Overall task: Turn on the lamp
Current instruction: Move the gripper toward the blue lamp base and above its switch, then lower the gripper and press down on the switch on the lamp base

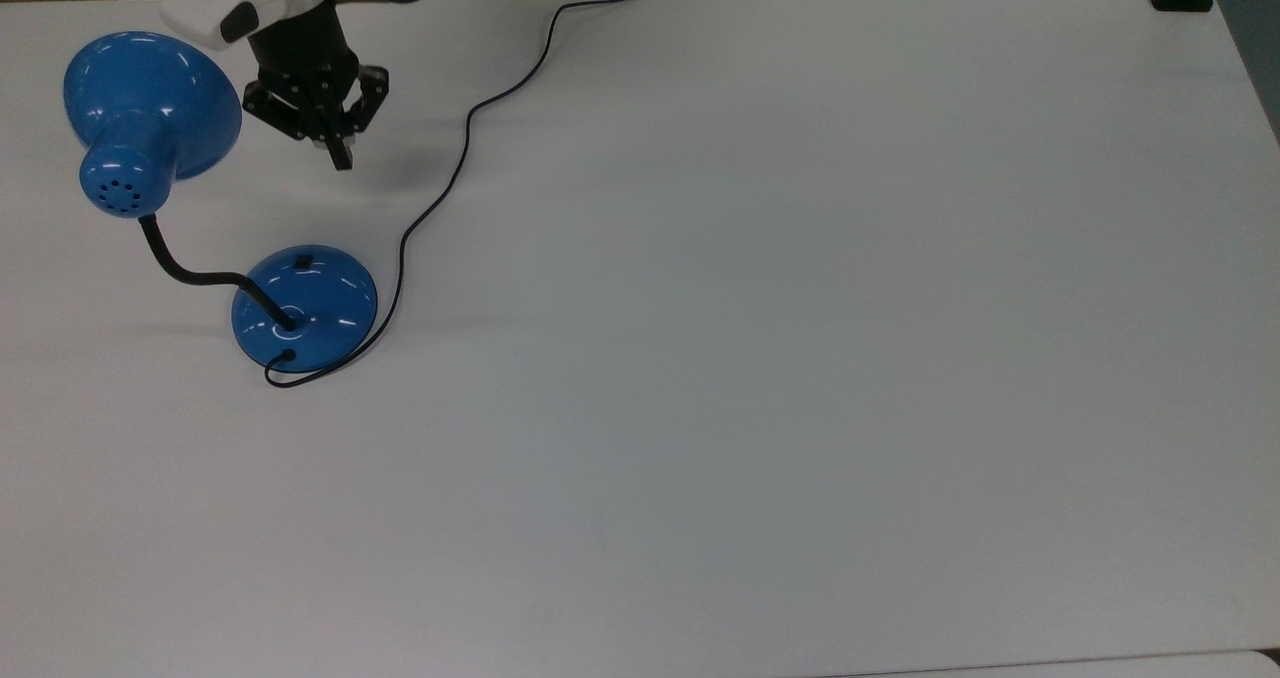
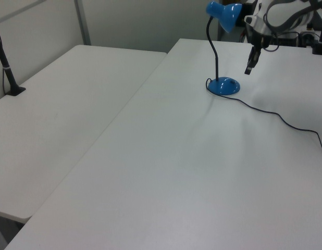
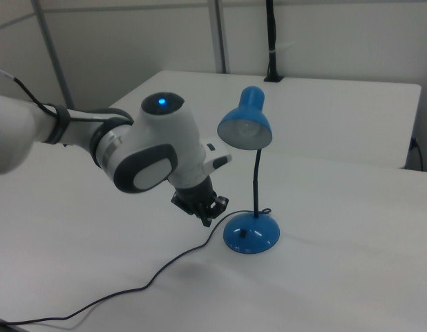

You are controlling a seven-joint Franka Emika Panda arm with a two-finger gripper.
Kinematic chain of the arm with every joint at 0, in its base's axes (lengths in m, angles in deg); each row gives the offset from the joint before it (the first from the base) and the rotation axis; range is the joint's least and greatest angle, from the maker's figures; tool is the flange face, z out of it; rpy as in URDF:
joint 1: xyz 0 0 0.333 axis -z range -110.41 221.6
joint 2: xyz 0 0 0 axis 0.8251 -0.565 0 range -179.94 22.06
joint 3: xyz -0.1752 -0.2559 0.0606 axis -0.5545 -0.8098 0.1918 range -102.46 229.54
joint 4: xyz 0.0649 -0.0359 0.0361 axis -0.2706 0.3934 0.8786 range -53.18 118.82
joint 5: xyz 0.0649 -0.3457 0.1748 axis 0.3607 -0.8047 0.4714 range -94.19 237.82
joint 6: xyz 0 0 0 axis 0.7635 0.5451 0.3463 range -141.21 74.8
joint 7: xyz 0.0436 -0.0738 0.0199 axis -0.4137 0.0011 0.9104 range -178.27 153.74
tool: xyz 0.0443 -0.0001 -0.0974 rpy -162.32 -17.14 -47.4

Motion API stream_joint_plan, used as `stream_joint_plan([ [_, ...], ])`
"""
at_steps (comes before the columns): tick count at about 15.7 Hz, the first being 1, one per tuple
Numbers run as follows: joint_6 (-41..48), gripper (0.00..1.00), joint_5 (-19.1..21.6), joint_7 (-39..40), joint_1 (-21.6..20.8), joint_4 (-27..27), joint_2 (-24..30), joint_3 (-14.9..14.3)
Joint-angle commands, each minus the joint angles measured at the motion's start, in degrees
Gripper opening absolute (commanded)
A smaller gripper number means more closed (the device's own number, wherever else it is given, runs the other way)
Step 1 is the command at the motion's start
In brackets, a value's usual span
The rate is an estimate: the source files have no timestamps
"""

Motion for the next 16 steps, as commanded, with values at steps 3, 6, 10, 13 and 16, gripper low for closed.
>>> stream_joint_plan([
  [3, -14.3, 0.00, 10.7, 0.6, -0.2, 1.2, -4.7, -0.2],
  [6, -19.6, 0.00, 13.0, 0.6, -0.4, 1.1, -7.6, -0.1],
  [10, -21.4, 0.00, 14.0, 0.6, -0.5, 0.3, -9.5, -0.2],
  [13, -22.1, 0.00, 14.6, 0.6, -0.4, -1.3, -11.2, -0.2],
  [16, -22.5, 0.00, 14.8, 0.6, -0.3, -1.6, -11.6, -0.2],
])
